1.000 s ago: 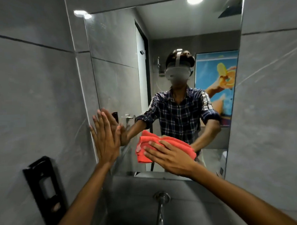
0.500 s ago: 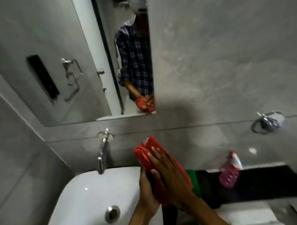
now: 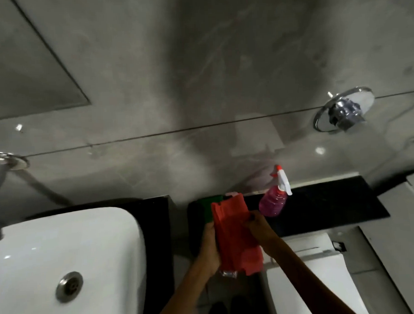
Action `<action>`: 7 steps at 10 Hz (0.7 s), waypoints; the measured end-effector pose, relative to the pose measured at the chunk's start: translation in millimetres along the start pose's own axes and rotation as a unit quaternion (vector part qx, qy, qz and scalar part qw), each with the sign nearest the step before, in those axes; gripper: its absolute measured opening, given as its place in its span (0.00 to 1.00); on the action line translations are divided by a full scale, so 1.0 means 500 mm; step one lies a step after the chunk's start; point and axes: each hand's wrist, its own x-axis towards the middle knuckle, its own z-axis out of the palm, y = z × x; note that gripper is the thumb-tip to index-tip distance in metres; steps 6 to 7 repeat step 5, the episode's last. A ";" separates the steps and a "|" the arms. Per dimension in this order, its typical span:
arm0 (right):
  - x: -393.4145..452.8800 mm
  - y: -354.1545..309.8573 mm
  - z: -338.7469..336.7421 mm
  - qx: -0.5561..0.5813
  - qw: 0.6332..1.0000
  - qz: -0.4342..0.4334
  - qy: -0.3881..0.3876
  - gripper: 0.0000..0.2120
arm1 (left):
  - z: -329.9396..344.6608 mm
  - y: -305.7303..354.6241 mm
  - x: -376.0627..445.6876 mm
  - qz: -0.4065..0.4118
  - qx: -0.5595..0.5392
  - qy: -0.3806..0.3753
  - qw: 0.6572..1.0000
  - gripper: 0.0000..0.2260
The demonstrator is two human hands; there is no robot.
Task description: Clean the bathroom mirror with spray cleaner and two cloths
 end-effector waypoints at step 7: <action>-0.029 -0.016 0.018 -0.224 0.913 -0.319 0.120 0.26 | -0.025 0.032 -0.011 0.389 0.662 0.106 0.632 0.29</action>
